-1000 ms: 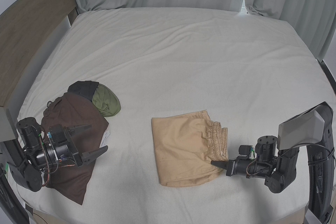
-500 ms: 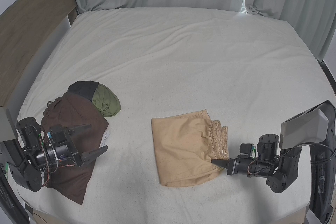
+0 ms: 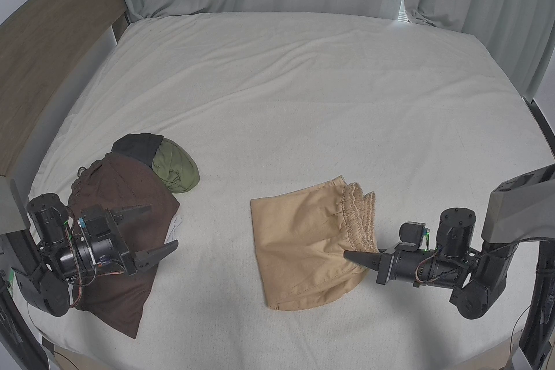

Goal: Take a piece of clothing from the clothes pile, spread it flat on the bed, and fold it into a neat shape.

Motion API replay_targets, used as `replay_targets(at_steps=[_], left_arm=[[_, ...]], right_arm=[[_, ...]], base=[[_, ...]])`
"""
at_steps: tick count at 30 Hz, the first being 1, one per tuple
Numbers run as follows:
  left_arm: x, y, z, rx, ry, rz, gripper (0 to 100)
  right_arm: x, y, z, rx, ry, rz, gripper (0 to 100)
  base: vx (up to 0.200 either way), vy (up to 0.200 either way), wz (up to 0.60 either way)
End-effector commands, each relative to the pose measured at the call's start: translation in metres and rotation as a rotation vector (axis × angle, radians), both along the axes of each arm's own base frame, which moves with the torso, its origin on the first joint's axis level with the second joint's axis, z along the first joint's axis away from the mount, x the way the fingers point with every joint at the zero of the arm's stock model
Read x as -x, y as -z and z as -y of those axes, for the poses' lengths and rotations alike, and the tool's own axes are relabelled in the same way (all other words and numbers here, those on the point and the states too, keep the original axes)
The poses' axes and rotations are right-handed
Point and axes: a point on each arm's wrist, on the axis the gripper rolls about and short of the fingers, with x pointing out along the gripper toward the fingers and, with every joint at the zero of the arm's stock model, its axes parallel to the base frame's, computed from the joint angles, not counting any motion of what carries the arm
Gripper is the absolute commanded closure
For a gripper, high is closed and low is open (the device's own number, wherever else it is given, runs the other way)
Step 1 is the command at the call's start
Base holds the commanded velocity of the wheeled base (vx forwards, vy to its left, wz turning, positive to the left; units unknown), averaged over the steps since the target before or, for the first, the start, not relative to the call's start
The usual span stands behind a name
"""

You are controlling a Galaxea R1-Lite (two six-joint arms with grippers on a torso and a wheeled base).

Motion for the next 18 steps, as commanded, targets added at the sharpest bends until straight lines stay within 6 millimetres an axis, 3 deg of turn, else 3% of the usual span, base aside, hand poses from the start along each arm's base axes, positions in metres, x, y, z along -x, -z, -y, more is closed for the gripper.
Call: replay_targets(at_steps=[1, 18], left_arm=[[0.000, 0.000, 0.000, 0.000, 0.000, -0.001, 0], [0.004, 0.002, 0.005, -0.001, 0.020, -0.016, 0]], right_arm=[[0.012, -0.031, -0.008, -0.039, -0.042, 0.086, 100], [0.013, -0.045, -0.016, -0.069, -0.069, 0.142, 100]], base=[[0.000, 0.000, 0.00], [0.000, 0.000, 0.00]])
